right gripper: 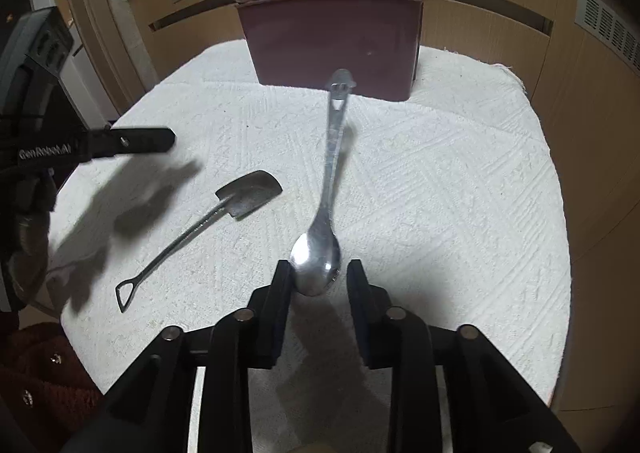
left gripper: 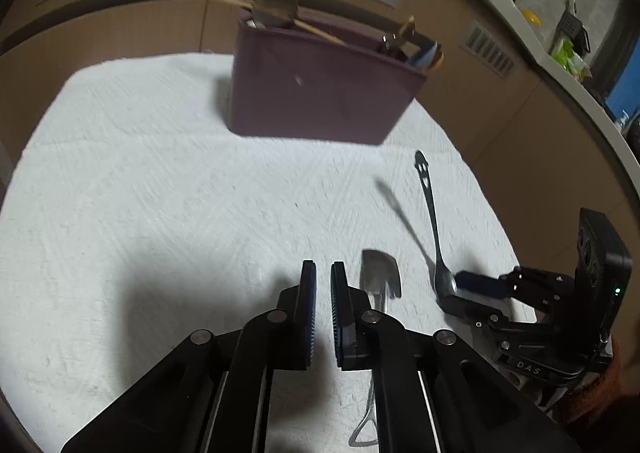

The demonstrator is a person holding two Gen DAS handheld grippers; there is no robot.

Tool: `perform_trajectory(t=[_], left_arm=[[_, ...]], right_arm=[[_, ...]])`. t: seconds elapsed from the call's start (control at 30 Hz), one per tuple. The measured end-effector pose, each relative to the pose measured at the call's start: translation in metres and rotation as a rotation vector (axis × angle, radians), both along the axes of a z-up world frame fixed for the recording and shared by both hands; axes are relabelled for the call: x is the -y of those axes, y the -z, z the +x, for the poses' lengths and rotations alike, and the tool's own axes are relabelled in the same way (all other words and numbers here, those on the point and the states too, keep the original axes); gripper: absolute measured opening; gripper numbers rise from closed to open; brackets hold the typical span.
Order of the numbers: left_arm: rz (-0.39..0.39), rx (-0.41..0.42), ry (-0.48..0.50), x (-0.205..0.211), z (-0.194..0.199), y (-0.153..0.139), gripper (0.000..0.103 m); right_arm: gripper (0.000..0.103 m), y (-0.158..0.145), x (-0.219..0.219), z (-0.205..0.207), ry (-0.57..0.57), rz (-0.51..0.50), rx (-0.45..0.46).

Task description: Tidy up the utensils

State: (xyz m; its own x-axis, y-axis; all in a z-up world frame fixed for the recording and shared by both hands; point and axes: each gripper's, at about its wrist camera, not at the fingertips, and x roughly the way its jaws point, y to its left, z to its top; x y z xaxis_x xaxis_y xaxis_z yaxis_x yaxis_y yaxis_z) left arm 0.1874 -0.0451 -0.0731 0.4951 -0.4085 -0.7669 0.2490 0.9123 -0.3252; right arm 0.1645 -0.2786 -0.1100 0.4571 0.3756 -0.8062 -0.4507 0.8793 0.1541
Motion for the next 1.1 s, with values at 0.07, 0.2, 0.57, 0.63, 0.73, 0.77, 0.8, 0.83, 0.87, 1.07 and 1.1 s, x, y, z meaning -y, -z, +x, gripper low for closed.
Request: perform_trajectory(t=[0.07,0.2,0.57,0.63,0.73,0.77,0.8,0.83,0.87,1.07,1.1], left_arm=[[0.008,-0.015,0.02,0.007,0.0,0.004,0.023],[0.033,-0.032,0.068,0.025,-0.001,0.009,0.028],[0.21,-0.024,0.147,0.084,0.004,0.012,0.034],[0.242,-0.037,0.156,0.09,0.008,0.017,0.034],[0.273,-0.039,0.157,0.095,0.011,0.02,0.034],[0.279,-0.04,0.159,0.096,0.013,0.02,0.034],[0.286,-0.04,0.161,0.097,0.013,0.021,0.034],[0.291,-0.041,0.164,0.097,0.014,0.021,0.034],[0.294,-0.041,0.166,0.097,0.015,0.021,0.034],[0.287,-0.017,0.147,0.098,0.016,0.023,0.033],[0.272,-0.001,0.137,0.097,0.015,0.023,0.033]], right_arm=[[0.038,0.0,-0.007,-0.003,-0.009,-0.015,0.013],[0.038,-0.002,-0.02,-0.006,0.005,-0.077,0.054],[0.026,-0.05,0.01,-0.007,0.132,-0.035,0.242],[0.026,-0.069,0.019,-0.005,0.163,0.002,0.294],[0.026,-0.092,0.027,0.002,0.182,0.044,0.341],[0.026,-0.095,0.027,0.005,0.185,0.05,0.347],[0.026,-0.097,0.027,0.007,0.187,0.053,0.351],[0.026,-0.099,0.027,0.01,0.189,0.052,0.354],[0.026,-0.1,0.027,0.012,0.192,0.049,0.356],[0.026,-0.099,0.027,0.012,0.201,0.059,0.355],[0.026,-0.1,0.027,0.01,0.203,0.065,0.357]])
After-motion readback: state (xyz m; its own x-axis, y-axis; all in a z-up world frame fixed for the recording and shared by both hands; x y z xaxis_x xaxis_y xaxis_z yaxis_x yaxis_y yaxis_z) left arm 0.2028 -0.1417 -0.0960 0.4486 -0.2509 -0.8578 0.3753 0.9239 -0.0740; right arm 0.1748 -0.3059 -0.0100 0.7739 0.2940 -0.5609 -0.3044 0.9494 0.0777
